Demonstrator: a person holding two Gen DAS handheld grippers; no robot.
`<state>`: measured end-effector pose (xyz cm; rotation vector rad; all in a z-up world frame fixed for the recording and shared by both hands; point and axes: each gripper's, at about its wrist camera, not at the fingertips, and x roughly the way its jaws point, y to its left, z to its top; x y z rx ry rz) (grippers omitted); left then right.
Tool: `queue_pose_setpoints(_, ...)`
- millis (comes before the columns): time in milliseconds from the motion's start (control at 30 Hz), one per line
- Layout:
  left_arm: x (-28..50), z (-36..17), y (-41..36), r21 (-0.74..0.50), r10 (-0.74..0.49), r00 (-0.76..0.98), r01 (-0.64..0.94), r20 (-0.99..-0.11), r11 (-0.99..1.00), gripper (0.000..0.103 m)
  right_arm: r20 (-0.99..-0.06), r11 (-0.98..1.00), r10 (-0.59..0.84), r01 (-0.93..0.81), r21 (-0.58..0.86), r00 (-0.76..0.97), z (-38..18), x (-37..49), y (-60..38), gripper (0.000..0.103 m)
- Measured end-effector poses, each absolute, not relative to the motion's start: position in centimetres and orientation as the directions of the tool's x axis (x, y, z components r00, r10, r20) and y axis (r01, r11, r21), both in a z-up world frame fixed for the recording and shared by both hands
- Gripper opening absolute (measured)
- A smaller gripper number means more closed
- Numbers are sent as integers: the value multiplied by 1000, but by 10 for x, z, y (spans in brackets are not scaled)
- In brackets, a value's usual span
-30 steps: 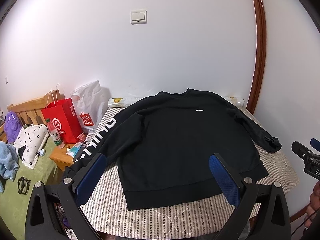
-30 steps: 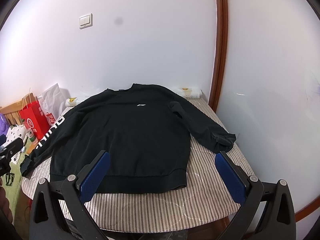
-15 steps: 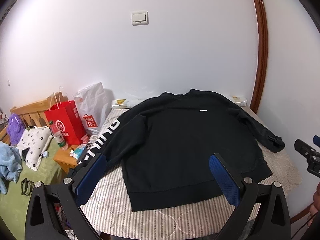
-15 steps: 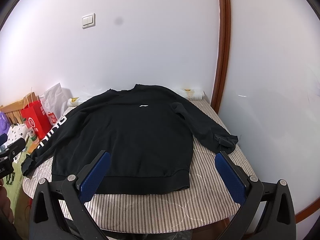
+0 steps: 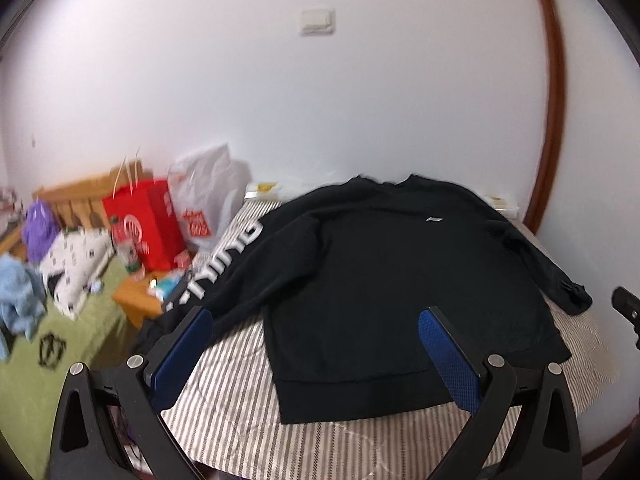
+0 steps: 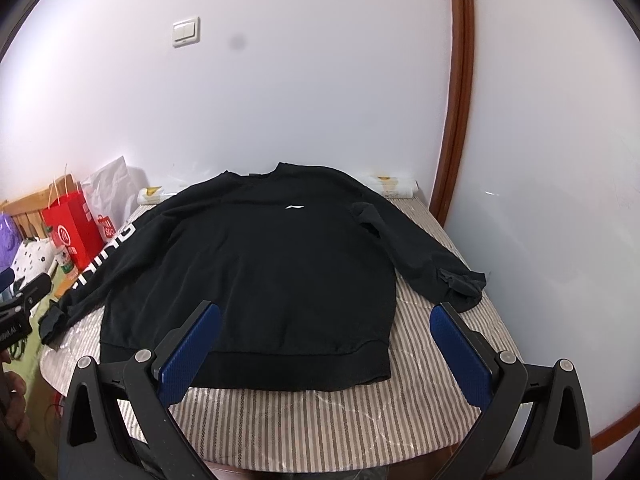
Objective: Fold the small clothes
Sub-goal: 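Grasp the cuff of the white-lettered sleeve with the left tool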
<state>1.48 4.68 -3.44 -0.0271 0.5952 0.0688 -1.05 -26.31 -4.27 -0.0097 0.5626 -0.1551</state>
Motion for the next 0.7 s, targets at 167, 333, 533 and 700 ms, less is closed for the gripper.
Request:
queue_pose_setpoints(167, 42, -70, 86, -4, 138, 743, -186, -655, 982, 103, -543, 993, -111, 114, -29, 833, -66, 10, -257, 103)
queue_pose_setpoints(333, 61, -113, 138, 9, 236, 654, -331, -719, 944, 103, -584, 995, -92, 101, -18, 807, -95, 40, -250, 103)
queue_pose_setpoints(533, 66, -157, 184, 24, 310, 545, -468, -779, 883, 101, -617, 998, -56, 46, -31, 785, -122, 75, -235, 95)
queue_pose_setpoints(700, 76, -172, 204, 44, 348, 499, -523, -794, 851, 101, -627, 996, -59, 9, -83, 777, -133, 97, -215, 95)
